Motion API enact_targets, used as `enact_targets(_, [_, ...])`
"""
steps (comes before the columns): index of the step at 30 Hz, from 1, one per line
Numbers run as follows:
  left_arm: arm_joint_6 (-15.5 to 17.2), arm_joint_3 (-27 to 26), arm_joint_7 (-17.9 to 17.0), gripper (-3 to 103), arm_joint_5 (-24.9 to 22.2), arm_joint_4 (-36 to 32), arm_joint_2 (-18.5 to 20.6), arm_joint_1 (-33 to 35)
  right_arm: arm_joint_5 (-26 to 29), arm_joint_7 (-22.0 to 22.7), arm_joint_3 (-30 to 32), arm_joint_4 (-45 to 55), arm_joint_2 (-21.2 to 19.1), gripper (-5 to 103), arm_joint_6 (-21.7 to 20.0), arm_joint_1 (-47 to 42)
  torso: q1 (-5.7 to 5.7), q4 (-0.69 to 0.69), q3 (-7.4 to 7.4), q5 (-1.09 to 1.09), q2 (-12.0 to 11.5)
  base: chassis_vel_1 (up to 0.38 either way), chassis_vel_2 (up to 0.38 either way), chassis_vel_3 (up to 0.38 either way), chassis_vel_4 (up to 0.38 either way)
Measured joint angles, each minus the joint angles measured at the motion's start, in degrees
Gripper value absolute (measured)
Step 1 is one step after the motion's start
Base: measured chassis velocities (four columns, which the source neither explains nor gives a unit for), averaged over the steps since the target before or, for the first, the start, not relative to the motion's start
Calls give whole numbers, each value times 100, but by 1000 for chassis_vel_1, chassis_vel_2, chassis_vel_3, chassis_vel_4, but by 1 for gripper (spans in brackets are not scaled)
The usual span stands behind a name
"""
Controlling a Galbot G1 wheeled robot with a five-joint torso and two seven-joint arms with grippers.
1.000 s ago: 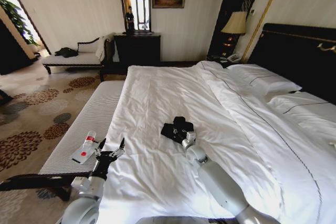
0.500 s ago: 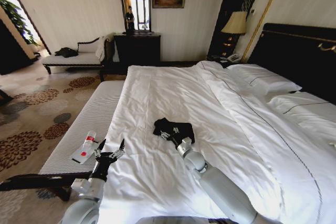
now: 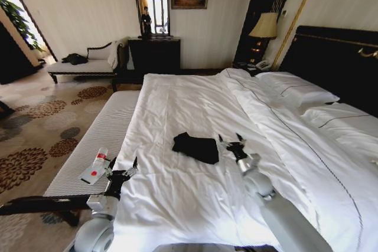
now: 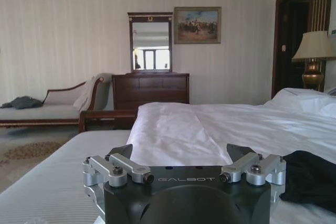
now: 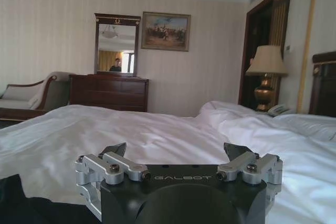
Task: Fold the clothes on the bed.
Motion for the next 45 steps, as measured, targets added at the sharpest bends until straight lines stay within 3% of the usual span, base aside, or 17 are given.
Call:
enact_targets(2, [-12,3,1,100,115,-25,-4,18,-250,-24,230,169,79,100,117,-296,0,3,0,-2,0,0,0,0,0])
enact_targets(4, [-100,5,45,100,373,-114,23,141,-894,-114,653,586,402,100,426,-1057,0,4,0,0,0,0,0,0,0])
enact_targets(6, [-162,0,97,100,495,-165,49,232,-1139,-148,793,746,615,100,587,-1388,0,0,0,1,0,0,0,0,0])
enact_targets(13, [-255,-3,198,100,679,-316,57,599,-1430,-239,1012,1187,1141,100,839,-2000,-1,4,-1,-2,1,0,0,0,0])
enact_targets(45, [-250,-5,207,100,633,-364,47,650,-1417,-263,948,1153,1120,100,735,-1910,1,3,0,-2,0,-1,-3,1,1])
